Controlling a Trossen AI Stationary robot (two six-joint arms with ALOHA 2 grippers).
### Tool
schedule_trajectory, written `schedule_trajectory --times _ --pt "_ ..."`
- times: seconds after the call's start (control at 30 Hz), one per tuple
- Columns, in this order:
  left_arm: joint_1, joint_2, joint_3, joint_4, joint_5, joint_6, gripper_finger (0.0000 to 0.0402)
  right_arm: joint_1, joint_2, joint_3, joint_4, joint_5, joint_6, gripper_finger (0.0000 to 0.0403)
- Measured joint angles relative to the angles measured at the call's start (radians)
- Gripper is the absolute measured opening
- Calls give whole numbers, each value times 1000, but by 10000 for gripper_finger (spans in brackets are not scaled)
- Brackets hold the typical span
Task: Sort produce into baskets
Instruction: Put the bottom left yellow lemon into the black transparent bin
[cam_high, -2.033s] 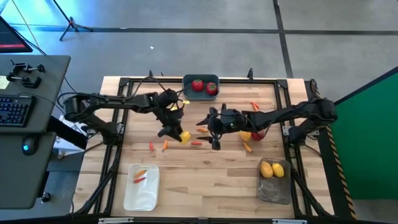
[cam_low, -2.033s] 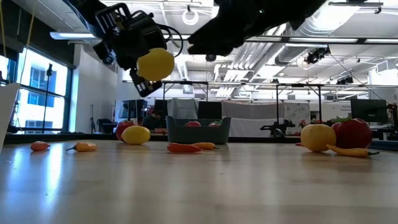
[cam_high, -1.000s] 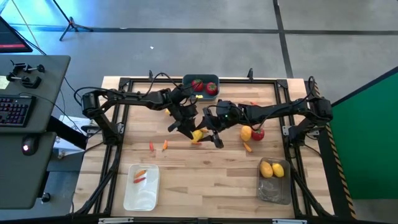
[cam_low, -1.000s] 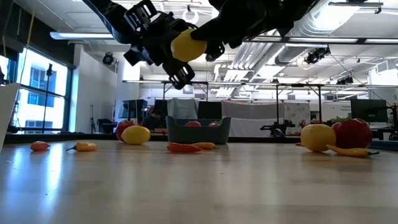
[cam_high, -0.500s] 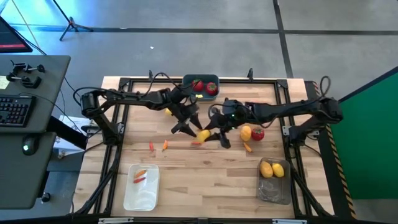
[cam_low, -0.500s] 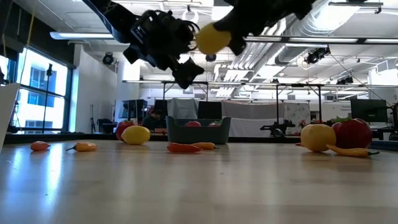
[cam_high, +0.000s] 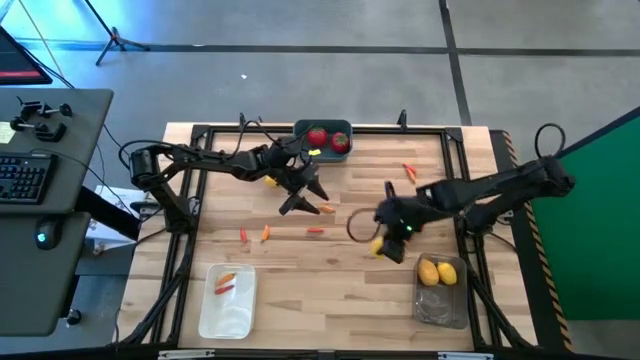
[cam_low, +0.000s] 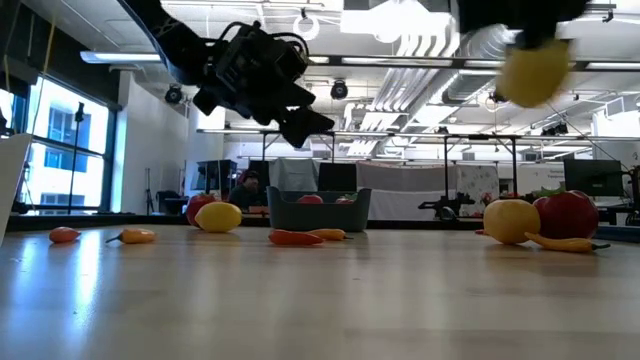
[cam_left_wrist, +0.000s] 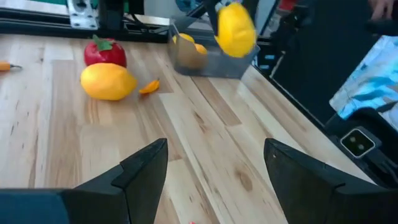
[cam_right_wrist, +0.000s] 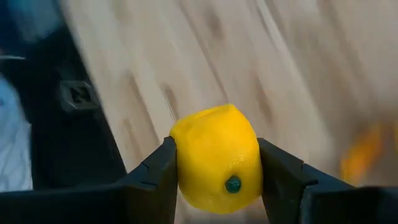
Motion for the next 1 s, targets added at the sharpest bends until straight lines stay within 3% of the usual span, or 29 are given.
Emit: schedule_trajectory --times 0.2,0.33,0.6,1.0 --pt "16 0 -64 109 -1 -57 250 187 -24 0 -225 -123 449 157" --pt "17 0 -84 122 -5 -58 250 296 -24 -13 -305 -171 625 157" --pt "17 0 -93 136 -5 -58 250 387 -22 -135 -297 -231 702 157" --pt "16 0 -93 125 -5 -53 250 392 -21 -358 -48 -332 690 168"
